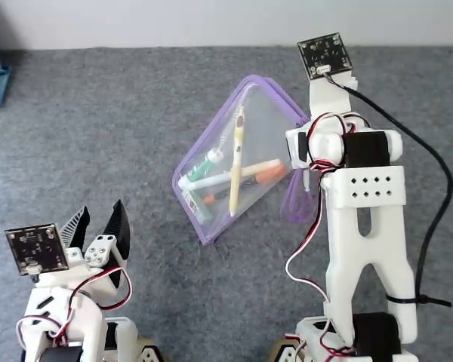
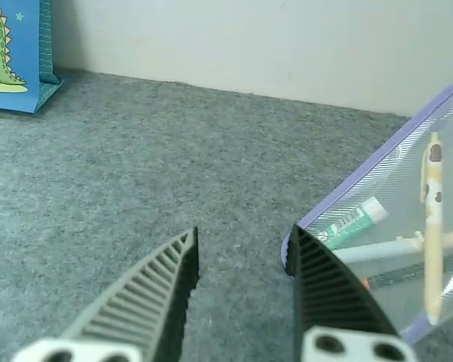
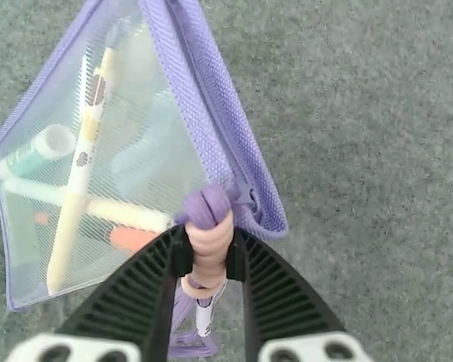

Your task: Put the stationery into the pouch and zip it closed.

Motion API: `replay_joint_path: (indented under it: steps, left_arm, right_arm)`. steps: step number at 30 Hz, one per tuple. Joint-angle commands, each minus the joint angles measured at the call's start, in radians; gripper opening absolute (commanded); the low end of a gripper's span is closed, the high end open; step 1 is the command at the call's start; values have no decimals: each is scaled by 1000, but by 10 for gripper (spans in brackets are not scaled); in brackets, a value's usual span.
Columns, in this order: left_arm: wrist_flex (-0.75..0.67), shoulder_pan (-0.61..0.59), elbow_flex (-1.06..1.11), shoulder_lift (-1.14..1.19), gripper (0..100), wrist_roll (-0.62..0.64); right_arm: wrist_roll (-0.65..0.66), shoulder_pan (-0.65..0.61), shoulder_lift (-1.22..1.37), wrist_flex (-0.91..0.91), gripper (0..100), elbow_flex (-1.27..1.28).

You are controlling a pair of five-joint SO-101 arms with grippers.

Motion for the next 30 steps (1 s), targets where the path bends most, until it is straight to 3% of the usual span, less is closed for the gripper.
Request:
replay_joint_path:
  steps: [1,21,30]
  left_arm:
    - [2,-5,-2,-12,188,11]
    - [2,0,39,-12,188,6]
    - [2,-3,41,-12,188,6]
  right_arm:
    - [-9,-4,-41,35,8,-51]
    - [-12,142,-41,236,8,-51]
    - [-12,157,-41,246,10,-51]
